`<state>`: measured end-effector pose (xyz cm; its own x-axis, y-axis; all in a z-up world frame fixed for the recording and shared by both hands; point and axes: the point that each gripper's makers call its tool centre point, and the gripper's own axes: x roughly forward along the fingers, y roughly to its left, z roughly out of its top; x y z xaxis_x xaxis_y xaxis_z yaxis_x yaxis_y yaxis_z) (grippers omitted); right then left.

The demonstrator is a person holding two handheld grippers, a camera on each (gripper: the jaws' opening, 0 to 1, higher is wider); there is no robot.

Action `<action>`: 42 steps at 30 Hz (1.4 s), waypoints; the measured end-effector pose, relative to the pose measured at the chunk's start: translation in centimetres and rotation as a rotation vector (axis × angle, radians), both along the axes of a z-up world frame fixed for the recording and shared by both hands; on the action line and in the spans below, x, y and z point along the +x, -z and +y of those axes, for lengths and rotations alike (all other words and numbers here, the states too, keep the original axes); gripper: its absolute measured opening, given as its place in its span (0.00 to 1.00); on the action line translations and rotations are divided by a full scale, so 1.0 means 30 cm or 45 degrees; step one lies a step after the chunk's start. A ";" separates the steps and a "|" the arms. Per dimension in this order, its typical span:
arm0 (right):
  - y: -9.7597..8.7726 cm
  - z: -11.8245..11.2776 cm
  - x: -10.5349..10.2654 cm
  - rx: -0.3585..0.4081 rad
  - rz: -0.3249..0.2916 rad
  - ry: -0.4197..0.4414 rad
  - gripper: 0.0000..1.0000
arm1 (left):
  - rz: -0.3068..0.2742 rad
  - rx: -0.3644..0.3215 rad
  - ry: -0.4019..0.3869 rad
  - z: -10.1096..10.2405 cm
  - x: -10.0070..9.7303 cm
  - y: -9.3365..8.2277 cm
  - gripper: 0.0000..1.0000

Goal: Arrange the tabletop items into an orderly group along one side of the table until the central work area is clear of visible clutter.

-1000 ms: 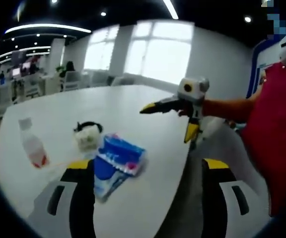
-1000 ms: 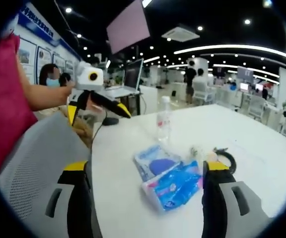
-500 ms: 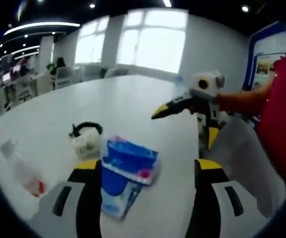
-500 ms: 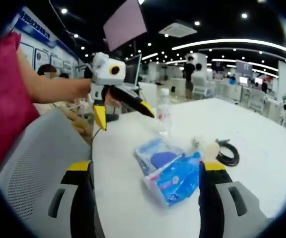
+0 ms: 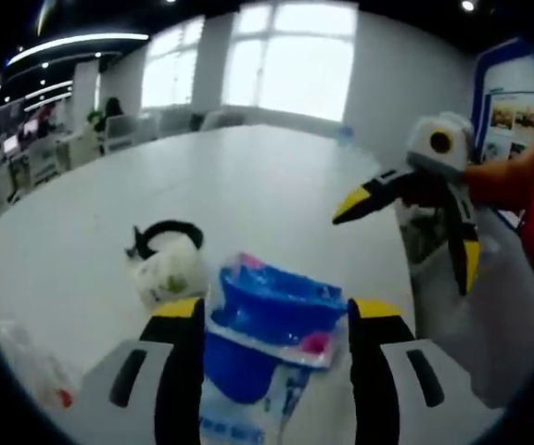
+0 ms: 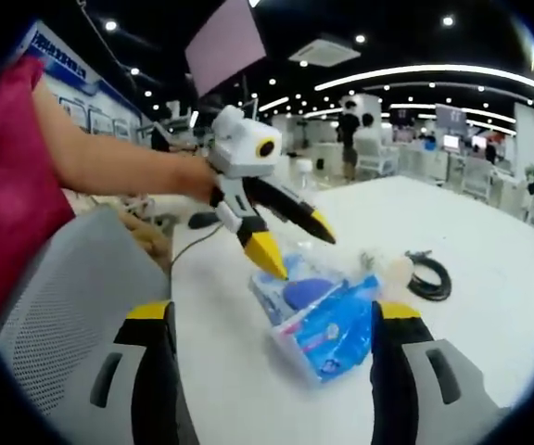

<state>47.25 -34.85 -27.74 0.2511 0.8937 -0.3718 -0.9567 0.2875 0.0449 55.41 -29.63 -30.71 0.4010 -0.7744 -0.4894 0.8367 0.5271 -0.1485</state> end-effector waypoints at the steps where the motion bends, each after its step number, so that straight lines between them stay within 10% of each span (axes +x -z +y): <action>1: 0.001 0.001 0.002 0.003 0.004 0.003 0.85 | 0.001 0.001 -0.002 -0.006 0.012 0.009 0.58; 10: 0.023 0.000 0.004 0.007 0.030 0.014 0.85 | -0.001 0.157 -0.014 -0.008 0.074 0.108 0.54; 42: 0.046 -0.019 0.033 0.024 0.071 0.047 0.81 | 0.017 0.193 0.028 -0.049 0.161 0.184 0.14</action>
<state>48.25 -35.42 -29.13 0.2633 0.8911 -0.3695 -0.9414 0.3210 0.1033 60.24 -31.11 -36.22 0.3771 -0.7000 -0.6064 0.8468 0.5258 -0.0803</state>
